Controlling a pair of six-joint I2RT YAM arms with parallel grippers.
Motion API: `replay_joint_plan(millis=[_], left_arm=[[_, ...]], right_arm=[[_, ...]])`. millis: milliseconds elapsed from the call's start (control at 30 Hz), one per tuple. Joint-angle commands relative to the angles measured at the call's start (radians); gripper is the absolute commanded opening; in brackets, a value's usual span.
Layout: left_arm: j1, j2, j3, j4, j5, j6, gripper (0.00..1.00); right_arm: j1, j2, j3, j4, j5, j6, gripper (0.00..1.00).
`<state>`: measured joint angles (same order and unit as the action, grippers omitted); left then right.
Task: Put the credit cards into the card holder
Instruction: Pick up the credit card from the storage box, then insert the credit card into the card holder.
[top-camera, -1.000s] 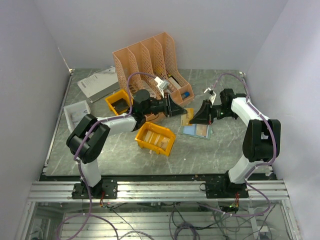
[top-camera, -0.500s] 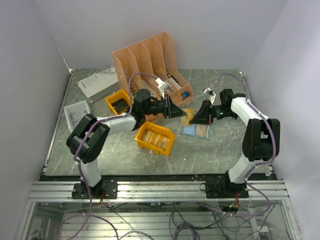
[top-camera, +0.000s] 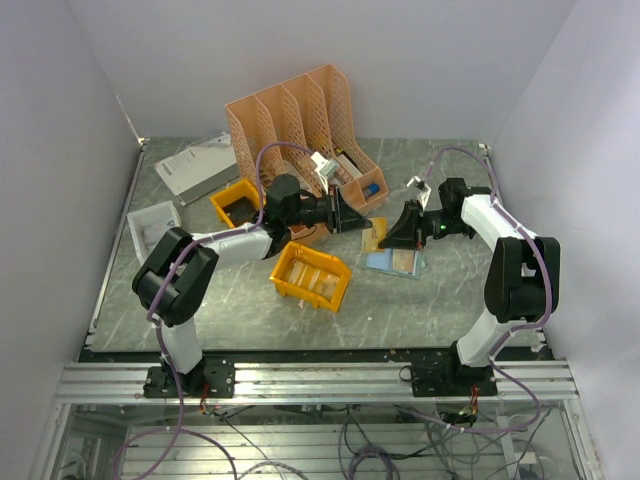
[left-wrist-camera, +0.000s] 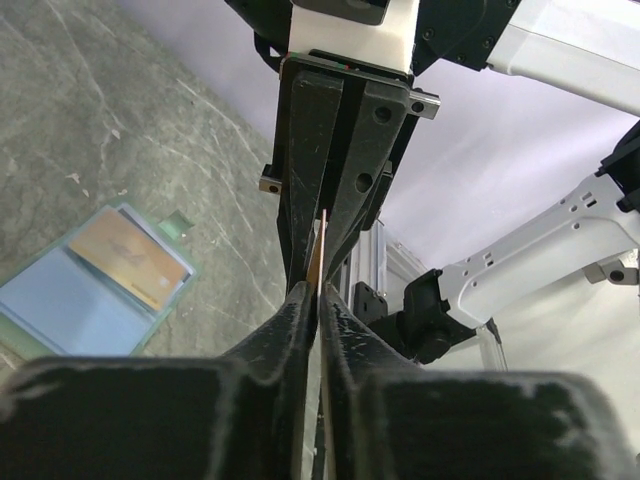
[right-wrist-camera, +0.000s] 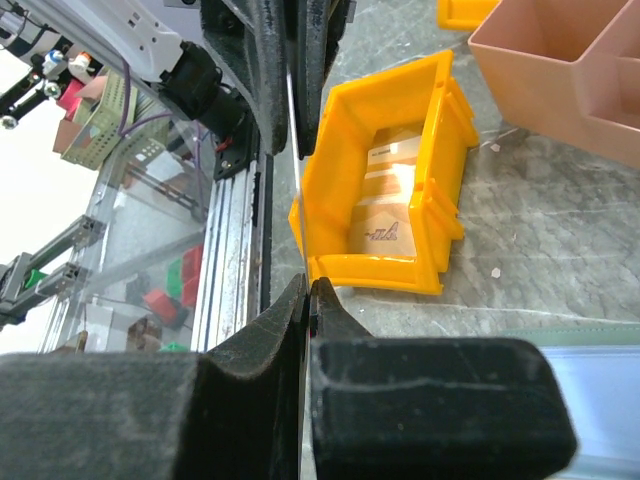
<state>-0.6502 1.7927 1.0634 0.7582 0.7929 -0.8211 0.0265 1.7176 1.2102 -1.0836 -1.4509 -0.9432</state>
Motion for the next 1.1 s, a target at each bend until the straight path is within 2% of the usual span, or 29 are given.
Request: replay_joint_plan(millis=[0,33,133,167,267,333,400,500,533,600,667,767,867,1067], left_arm=[[0.006,-0.005,0.033,0.057,0.042,-0.013,0.10],[0.006,-0.004,0.031,0.059,0.042,-0.015,0.07],[0.007,-0.010,0.024,0.056,0.034,-0.005,0.07],[0.008,-0.013,0.020,0.048,0.029,0.004,0.07],[0.010,-0.025,0.002,0.013,0.008,0.028,0.07],[0.013,-0.026,-0.019,0.001,-0.011,0.032,0.07],[0.015,-0.021,-0.040,0.001,-0.029,0.026,0.07],[0.015,0.007,-0.076,0.059,-0.066,-0.024,0.07],[0.016,0.019,-0.082,0.076,-0.079,-0.044,0.07],[0.010,0.041,-0.091,0.088,-0.121,-0.072,0.07],[0.002,0.055,-0.090,0.076,-0.166,-0.086,0.07],[-0.019,0.068,-0.078,0.033,-0.240,-0.082,0.07],[-0.050,0.071,-0.058,-0.042,-0.324,-0.055,0.07],[-0.075,0.136,0.005,-0.126,-0.398,-0.052,0.07]], right_arm=[[0.006,0.015,0.022,-0.009,0.004,-0.016,0.00],[0.007,0.014,0.022,-0.009,0.006,-0.016,0.00],[0.007,0.014,0.025,-0.007,0.014,-0.016,0.00],[0.007,0.013,0.030,-0.009,0.023,-0.019,0.04],[-0.009,0.008,0.059,-0.044,0.070,-0.063,0.26],[-0.047,-0.002,0.068,-0.050,0.095,-0.072,0.34],[-0.109,-0.017,0.062,-0.026,0.127,-0.052,0.36],[-0.228,-0.056,0.009,0.128,0.220,0.093,0.36],[-0.247,-0.081,-0.024,0.248,0.297,0.162,0.35],[-0.255,-0.145,-0.096,0.438,0.442,0.304,0.33],[-0.250,-0.202,-0.157,0.568,0.558,0.378,0.31],[-0.246,-0.226,-0.182,0.593,0.618,0.363,0.22],[-0.240,-0.194,-0.171,0.540,0.583,0.294,0.14],[-0.161,-0.139,-0.172,0.551,0.639,0.305,0.12]])
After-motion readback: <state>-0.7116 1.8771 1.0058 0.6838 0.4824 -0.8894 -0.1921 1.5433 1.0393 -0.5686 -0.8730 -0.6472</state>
